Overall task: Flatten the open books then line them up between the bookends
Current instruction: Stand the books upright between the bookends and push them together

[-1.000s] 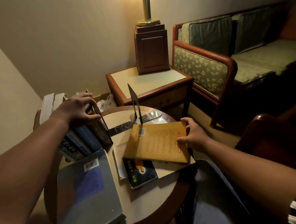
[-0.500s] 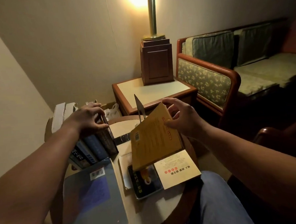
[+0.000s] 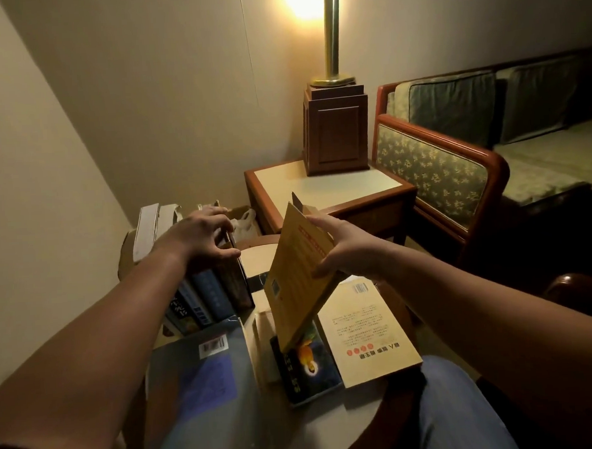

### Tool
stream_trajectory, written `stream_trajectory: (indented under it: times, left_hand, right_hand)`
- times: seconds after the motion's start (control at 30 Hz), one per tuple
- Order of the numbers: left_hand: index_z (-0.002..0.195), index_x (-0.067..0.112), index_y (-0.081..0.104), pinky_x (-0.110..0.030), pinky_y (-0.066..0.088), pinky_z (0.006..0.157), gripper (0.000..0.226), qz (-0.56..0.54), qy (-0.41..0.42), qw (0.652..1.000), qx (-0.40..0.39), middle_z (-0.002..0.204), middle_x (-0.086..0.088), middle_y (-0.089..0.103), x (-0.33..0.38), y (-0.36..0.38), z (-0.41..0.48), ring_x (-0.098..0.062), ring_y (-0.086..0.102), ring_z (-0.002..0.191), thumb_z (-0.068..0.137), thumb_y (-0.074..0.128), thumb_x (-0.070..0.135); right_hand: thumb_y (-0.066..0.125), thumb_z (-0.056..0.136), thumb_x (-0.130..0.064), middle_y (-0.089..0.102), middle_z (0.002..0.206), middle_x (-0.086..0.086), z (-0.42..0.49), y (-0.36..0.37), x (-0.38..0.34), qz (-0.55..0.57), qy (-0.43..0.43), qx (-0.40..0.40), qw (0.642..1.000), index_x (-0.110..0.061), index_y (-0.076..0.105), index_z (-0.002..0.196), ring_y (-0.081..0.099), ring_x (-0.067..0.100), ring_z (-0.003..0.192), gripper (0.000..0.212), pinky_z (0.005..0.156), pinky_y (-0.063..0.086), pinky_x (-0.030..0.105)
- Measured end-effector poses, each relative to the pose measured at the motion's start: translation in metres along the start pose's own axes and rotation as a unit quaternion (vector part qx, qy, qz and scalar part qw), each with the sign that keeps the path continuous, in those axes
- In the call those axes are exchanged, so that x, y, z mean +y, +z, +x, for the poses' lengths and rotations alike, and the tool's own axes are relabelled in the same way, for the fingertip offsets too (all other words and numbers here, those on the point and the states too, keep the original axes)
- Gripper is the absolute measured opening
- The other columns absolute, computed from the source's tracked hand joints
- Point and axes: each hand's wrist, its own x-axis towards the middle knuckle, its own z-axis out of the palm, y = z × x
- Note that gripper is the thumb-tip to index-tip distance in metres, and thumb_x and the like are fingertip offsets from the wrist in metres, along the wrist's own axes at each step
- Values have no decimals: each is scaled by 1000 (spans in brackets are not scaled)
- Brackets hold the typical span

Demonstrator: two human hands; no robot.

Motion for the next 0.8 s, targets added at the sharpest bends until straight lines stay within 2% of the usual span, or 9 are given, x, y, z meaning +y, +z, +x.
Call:
stream_trajectory:
  times: [0.13,0.2,0.33,0.43,0.53,0.63,0.73,0.8]
  left_hand:
    - [100,40,58,-57,41,106,62,4,3,1000,6,151,0,43,0,0,0,-25,35,142,54,52,83]
    - [103,36,61,-56,40,107,60,3,3,1000,4,152,-1,42,1,0,0,-25,33,143,59,60,76]
    - [109,31,62,-56,39,109,48,14,5,1000,11,153,-1,39,3,0,0,-25,30,145,71,74,58]
    - [110,32,62,-54,42,107,51,5,3,1000,12,153,1,40,3,1,-1,-24,33,143,69,70,60]
    - [117,30,62,-48,45,105,57,4,0,1000,17,152,3,40,4,-1,-2,-21,39,139,68,71,59]
    - [135,25,50,-42,45,106,72,18,-2,1000,22,151,0,42,8,0,-1,-21,42,136,72,78,46]
    - [146,28,31,-45,50,101,98,-10,-34,999,21,144,-4,47,8,-1,0,-25,49,129,66,82,50]
    - [148,31,21,-48,51,98,106,-18,-43,999,17,144,-6,46,8,-1,0,-28,50,127,64,83,51]
  right_hand:
    - [69,80,11,36,147,4,13,11,-14,-15,2,51,999,-31,25,154,43,35,131,96,69,60,31]
    - [65,82,12,40,146,7,23,19,-21,-50,-22,92,994,-23,31,153,45,34,130,86,74,57,33]
    - [67,85,6,55,133,9,48,34,-34,-140,-78,154,975,-8,48,144,57,31,121,63,86,57,36]
    - [70,85,3,62,123,10,65,42,-43,-192,-128,175,957,-4,57,135,62,27,111,52,85,59,32]
    - [72,85,-3,67,112,11,85,47,-47,-212,-176,207,939,-3,64,125,66,25,101,40,77,59,28]
    - [70,85,2,67,111,10,104,52,-45,-200,-191,225,934,-5,64,122,65,24,100,38,67,51,15]
    - [63,87,8,67,112,12,117,61,-41,-164,-188,229,941,-4,63,123,63,22,99,38,65,48,11]
    - [62,88,6,66,117,11,122,68,-38,-103,-173,219,955,-6,61,128,62,22,107,41,75,54,16]
